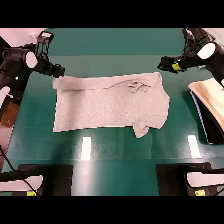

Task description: Fold the shirts.

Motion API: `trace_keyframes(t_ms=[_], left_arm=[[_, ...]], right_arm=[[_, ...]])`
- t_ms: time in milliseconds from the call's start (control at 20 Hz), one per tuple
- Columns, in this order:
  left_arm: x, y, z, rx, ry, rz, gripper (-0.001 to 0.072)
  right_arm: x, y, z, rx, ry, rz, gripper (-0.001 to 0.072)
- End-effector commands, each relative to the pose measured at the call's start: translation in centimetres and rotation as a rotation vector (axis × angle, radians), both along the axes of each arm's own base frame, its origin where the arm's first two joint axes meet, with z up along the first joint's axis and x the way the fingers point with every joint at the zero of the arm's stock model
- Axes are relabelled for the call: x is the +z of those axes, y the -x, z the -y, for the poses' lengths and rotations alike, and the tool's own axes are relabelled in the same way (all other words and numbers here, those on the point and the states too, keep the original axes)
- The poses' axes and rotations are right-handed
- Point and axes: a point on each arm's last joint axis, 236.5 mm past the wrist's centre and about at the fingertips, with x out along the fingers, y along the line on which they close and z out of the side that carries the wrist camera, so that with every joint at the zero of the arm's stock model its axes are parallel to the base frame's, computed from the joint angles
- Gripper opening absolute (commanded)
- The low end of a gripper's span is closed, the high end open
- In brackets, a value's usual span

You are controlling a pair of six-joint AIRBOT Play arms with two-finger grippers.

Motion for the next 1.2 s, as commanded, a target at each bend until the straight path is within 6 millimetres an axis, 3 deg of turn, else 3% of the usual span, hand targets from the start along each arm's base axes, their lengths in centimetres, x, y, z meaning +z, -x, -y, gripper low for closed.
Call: trace_keyframes(t_ms=[0, 150, 350, 550, 700, 800, 950, 1150], left_arm=[[1.4, 0.2, -1.7, 0.018, -0.067, -0.015, 0.0387], [2.7, 2.8, -3.6, 0.077, -0.046, -0.095, 0.0386], [0.7, 8.3, -7.5, 0.221, 0.143, -0.267, 0.0385], [-4.0, 15.2, -9.2, 0.330, 0.435, -0.363, 0.0386], [-8.5, 20.4, -8.0, 0.387, 0.703, -0.452, 0.0386], [-11.5, 23.3, -7.2, 0.419, 0.790, -0.526, 0.0386], [-14.3, 25.3, -6.2, 0.453, 0.810, -0.573, 0.0386], [-14.4, 24.9, -5.6, 0.428, 0.837, -0.549, 0.0386]], right_arm=[[2.0, -0.3, 0.9, -0.026, -0.013, 0.051, 0.0387], [5.4, 1.4, 1.6, -0.022, -0.005, 0.090, 0.0387], [9.8, 3.0, 1.9, -0.001, 0.017, 0.180, 0.0387], [12.0, 4.2, 1.8, 0.006, 0.019, 0.215, 0.0387], [12.2, 4.8, 1.6, 0.016, 0.020, 0.207, 0.0386], [11.7, 5.3, 1.5, 0.027, 0.021, 0.179, 0.0386], [11.5, 5.6, 1.4, 0.032, 0.021, 0.165, 0.0386], [11.4, 5.7, 1.4, 0.035, 0.021, 0.160, 0.0386]])
